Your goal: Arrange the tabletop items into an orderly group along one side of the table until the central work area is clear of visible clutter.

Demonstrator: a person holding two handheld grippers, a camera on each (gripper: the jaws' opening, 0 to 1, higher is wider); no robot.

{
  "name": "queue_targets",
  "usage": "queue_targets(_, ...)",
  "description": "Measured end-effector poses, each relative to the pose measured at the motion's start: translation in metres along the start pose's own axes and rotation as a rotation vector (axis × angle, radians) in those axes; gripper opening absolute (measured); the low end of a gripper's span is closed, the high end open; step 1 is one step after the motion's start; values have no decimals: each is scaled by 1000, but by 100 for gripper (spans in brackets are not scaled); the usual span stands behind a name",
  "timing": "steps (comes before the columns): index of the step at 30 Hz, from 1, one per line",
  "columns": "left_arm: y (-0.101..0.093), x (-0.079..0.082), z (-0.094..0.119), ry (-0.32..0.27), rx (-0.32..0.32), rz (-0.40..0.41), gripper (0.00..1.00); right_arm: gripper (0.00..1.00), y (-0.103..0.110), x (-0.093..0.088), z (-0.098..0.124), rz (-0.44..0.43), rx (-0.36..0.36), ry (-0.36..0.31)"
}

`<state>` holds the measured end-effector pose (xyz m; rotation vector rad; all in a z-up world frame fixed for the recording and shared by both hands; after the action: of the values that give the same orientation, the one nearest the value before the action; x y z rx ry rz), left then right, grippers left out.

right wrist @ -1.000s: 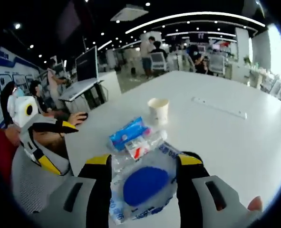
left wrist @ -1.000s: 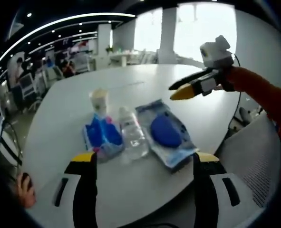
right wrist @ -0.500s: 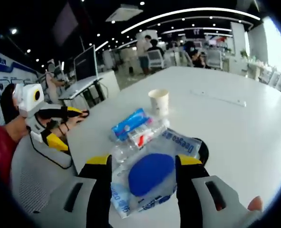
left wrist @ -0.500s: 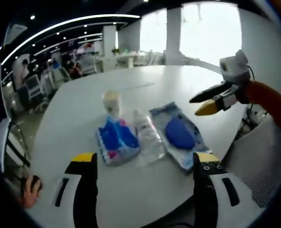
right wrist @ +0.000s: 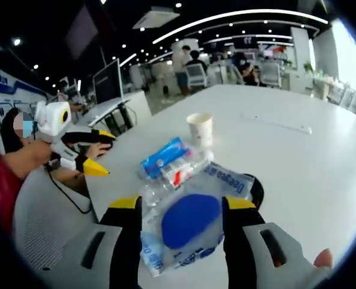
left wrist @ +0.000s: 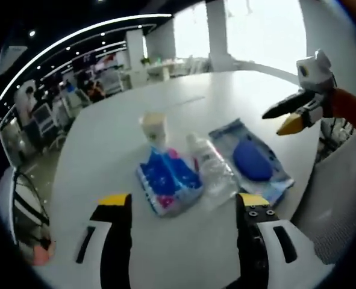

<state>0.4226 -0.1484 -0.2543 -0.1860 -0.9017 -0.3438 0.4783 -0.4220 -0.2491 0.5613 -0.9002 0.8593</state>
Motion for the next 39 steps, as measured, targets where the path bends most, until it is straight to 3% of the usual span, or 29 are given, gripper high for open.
queue_targets(8,16,-16,-25,20,-79,-97,46,54,0,1,-1,5,3,-3)
queue_targets(13,22,-24,-38,10,-133,-54,41,54,0,1,-1,5,1,2)
queue_targets(19,29,-31,-49,5,-160,-31,37,53,-2,0,0,0,-9,5)
queue_targets(25,30,-36,-59,21,-175,-71,35,53,-2,0,-1,1,-11,6)
queue_targets(29,28,-36,-62,9,-194,-86,27,52,-2,-1,0,1,-14,8)
queue_targets(36,28,-38,-68,24,-205,-99,22,52,-4,-2,0,-4,-22,11)
queue_targets(39,26,-38,-69,18,-217,-121,14,52,-5,-2,0,-6,-24,12)
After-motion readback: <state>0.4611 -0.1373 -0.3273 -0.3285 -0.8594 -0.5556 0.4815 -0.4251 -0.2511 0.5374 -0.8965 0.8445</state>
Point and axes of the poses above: the point that each gripper's makers call its tool centre point, and the gripper's own axes: z roughly backward along the fingers, y roughly to its left, x roughly out of its top, the point moved 8 cm from there along z, roughly backward along the fingers, and after that the axes turned 8 degrees about z, right-handed, at the moved point
